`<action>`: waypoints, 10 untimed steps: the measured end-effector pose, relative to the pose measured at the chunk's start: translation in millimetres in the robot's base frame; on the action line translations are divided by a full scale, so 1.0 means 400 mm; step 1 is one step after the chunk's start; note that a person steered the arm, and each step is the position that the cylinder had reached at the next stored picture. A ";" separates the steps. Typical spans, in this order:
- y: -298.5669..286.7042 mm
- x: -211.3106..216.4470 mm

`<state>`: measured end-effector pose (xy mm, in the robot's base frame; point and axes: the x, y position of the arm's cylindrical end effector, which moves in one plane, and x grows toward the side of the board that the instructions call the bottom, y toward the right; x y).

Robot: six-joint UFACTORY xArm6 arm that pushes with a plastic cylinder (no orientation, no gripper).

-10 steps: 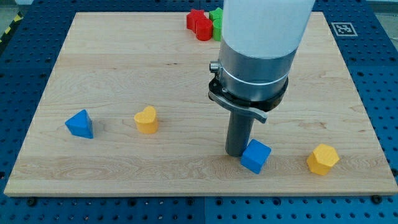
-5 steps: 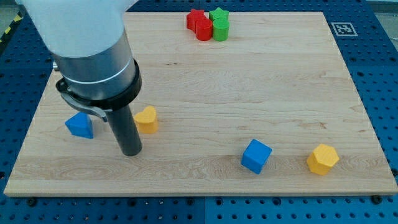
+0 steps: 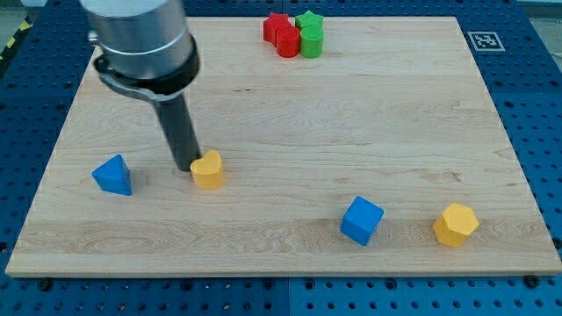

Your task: Slide the yellow heart towards the right side

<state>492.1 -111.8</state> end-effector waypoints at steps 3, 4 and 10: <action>0.059 0.099; 0.069 0.117; 0.323 0.173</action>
<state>561.4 17.2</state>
